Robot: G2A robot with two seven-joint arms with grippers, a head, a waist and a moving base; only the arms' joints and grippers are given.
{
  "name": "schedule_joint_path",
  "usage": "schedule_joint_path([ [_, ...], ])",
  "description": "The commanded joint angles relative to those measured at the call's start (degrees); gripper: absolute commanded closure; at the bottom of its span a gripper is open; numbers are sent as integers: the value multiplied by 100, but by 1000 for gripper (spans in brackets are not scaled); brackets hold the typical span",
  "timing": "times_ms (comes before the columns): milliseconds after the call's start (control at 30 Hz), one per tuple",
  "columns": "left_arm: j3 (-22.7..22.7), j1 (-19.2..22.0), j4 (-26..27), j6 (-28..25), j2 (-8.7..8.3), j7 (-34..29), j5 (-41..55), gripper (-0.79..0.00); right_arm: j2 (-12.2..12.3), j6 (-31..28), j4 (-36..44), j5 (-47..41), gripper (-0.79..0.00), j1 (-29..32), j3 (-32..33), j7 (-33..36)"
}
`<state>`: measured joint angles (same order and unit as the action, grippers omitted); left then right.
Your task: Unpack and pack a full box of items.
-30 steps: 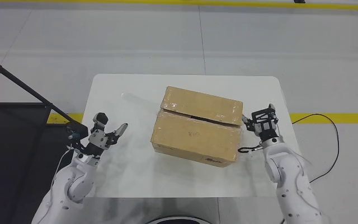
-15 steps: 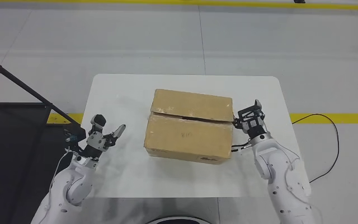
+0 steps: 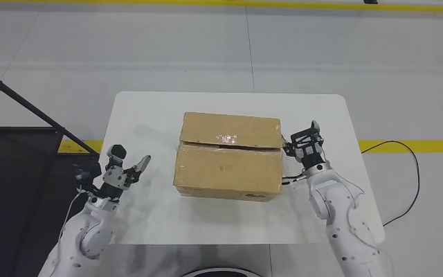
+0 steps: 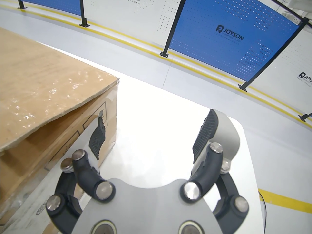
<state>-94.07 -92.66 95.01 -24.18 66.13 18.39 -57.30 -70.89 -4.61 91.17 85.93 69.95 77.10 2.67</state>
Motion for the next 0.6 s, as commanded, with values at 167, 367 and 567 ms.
schedule_joint_path([
  [167, -78, -40, 441, 569, 37, -145, 197, -785, 88, -378, 675, -490, -785, 523, 703, -161],
  [367, -67, -23, 544, 803, 42, -297, -13, -785, 144, -807, 1507, -1391, -785, 1218, 1366, -121],
  [567, -67, -23, 544, 803, 42, -297, -13, -785, 164, -909, 1894, -1755, -785, 1544, 1658, 79],
])
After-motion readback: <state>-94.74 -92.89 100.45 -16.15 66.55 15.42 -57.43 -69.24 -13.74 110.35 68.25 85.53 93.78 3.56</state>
